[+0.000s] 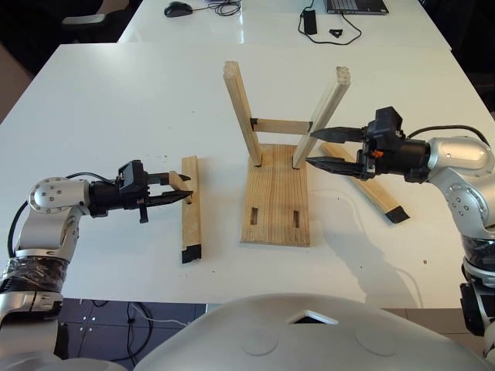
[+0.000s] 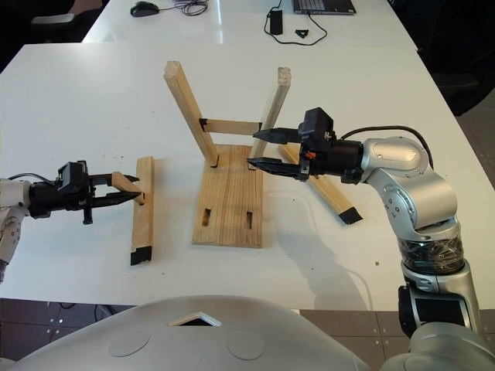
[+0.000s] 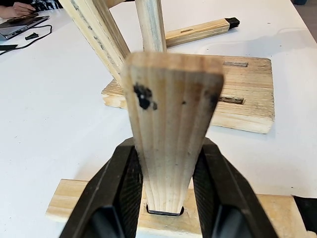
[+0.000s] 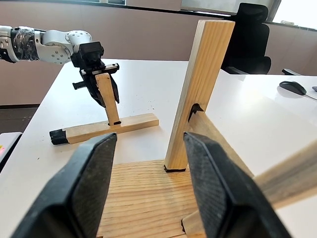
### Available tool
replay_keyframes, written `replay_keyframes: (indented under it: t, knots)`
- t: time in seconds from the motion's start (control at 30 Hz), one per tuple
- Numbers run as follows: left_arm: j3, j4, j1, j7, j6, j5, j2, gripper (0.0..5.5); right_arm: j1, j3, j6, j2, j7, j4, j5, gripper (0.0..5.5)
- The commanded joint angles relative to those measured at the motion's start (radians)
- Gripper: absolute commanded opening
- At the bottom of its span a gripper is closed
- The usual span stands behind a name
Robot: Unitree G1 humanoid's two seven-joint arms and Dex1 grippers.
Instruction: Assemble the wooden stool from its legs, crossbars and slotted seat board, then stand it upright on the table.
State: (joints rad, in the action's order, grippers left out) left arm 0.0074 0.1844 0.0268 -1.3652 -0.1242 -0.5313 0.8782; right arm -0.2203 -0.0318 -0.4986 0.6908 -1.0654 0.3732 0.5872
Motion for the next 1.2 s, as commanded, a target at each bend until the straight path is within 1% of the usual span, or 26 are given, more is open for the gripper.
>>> replay_keyframes:
  t: [0.03, 0.3, 0.6, 0.8, 0.97, 1.0, 1.2]
  knots:
    - [-0.102, 0.047, 0.139, -0.015, 0.09, 0.098, -0.02, 1.29, -0.02, 0.007, 0.001, 0.009, -0.003, 0.016, 0.006, 2.45]
    - [-0.116, 0.09, 0.147, 0.001, 0.065, 0.123, -0.024, 1.29, -0.02, 0.006, 0.003, 0.006, 0.003, 0.012, 0.002, 2.45]
    - [-0.116, 0.022, 0.144, 0.06, 0.143, 0.099, -0.021, 1.29, -0.022, 0.0, 0.006, 0.01, 0.002, 0.01, -0.008, 2.45]
    - [-0.112, 0.022, 0.14, 0.064, 0.161, 0.094, -0.015, 1.29, -0.017, -0.002, 0.011, 0.01, 0.008, 0.013, -0.017, 2.45]
    - [-0.109, 0.047, 0.127, 0.109, 0.128, 0.133, -0.026, 1.29, -0.017, -0.005, 0.019, 0.014, 0.005, 0.011, -0.028, 2.45]
    - [-0.108, 0.059, 0.123, 0.128, 0.109, 0.149, -0.032, 1.66, -0.019, -0.008, 0.021, 0.014, 0.003, 0.01, -0.032, 2.45]
    - [-0.1, 0.085, 0.112, 0.15, 0.086, 0.171, -0.059, 2.58, -0.021, -0.013, 0.028, 0.016, -0.002, 0.004, -0.04, 2.45]
